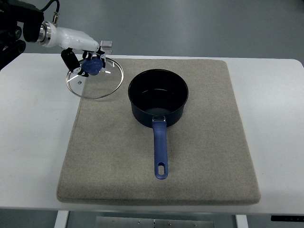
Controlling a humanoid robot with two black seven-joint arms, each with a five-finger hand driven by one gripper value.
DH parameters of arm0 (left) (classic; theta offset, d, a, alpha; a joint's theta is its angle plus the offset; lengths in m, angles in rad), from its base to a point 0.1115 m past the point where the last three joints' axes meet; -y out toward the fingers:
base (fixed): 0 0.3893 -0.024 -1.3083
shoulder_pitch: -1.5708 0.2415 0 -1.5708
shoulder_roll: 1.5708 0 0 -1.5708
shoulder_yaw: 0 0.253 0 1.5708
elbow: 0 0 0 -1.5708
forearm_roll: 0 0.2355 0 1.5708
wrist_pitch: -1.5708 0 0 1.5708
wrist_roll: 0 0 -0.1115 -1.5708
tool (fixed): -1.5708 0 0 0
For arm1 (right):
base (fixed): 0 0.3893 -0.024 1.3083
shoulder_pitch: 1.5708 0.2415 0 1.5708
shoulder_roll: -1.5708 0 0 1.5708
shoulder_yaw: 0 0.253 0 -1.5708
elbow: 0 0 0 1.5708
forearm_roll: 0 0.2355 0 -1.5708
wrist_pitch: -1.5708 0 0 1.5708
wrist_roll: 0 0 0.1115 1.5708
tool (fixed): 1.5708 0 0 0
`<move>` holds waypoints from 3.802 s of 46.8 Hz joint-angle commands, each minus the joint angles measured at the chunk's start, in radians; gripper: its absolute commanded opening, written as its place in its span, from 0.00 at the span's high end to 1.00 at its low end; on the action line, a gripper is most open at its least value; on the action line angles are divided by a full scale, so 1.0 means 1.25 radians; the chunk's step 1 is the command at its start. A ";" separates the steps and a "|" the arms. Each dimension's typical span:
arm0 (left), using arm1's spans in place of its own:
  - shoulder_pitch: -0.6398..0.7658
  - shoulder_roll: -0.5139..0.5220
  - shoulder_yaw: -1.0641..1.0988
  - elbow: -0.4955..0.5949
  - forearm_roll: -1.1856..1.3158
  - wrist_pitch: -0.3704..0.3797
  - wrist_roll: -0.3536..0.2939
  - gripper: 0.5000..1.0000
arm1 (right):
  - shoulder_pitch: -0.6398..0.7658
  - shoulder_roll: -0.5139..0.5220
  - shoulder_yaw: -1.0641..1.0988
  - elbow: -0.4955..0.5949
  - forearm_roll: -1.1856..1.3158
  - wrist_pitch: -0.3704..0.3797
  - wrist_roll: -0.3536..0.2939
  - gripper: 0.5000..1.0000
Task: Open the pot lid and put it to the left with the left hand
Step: 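Lower the lid onto the mat beside the saucepan, nearer the left arm, then open the left hand and lift it off the lid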
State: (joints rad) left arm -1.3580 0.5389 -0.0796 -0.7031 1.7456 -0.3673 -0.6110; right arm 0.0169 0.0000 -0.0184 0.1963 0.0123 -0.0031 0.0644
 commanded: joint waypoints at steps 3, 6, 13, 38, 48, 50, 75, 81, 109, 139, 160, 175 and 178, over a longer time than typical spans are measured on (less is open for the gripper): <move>0.016 0.000 -0.001 -0.001 0.001 0.003 0.000 1.00 | 0.000 0.000 0.000 0.000 0.000 0.000 0.000 0.17; 0.017 0.000 -0.001 -0.001 -0.001 0.007 0.000 1.00 | 0.000 0.000 0.000 0.000 0.000 0.000 0.000 0.17; 0.027 -0.007 -0.001 0.000 -0.004 0.039 0.000 1.00 | 0.000 0.000 0.000 0.000 0.000 0.000 0.000 0.17; 0.056 -0.031 -0.006 0.004 -0.006 0.047 0.000 1.00 | 0.000 0.000 0.000 0.000 0.000 0.000 0.000 0.17; 0.071 -0.048 -0.004 0.011 -0.006 0.069 0.000 1.00 | 0.000 0.000 0.000 0.000 0.000 0.000 0.000 0.17; 0.071 -0.048 -0.005 0.011 -0.006 0.070 0.000 1.00 | 0.000 0.000 0.000 0.000 0.000 0.000 0.000 0.17; 0.075 -0.056 -0.001 0.036 -0.002 0.079 0.000 1.00 | 0.000 0.000 0.000 0.000 0.000 0.000 0.000 0.17; 0.076 -0.063 -0.001 0.037 -0.002 0.079 0.000 1.00 | 0.000 0.000 0.000 0.000 0.000 0.000 0.000 0.17; 0.089 -0.076 -0.003 0.052 -0.006 0.124 0.000 1.00 | 0.000 0.000 0.000 0.000 0.000 0.000 0.000 0.17; 0.114 -0.075 -0.004 0.045 -0.013 0.199 0.000 0.49 | 0.000 0.000 0.000 0.000 0.000 0.000 0.000 0.17; 0.125 -0.069 -0.001 0.043 -0.085 0.199 0.000 0.16 | 0.000 0.000 0.000 0.000 0.000 0.000 0.000 0.17; 0.106 -0.064 -0.025 0.035 -0.112 0.199 0.000 0.16 | 0.000 0.000 0.000 0.000 0.000 0.000 0.000 0.17; 0.100 -0.064 -0.025 0.035 -0.135 0.199 0.000 0.15 | 0.000 0.000 0.000 0.000 0.000 0.000 0.000 0.17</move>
State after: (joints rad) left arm -1.2256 0.4585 -0.1105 -0.6596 1.6058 -0.1179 -0.6108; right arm 0.0169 0.0000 -0.0184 0.1963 0.0123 -0.0031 0.0645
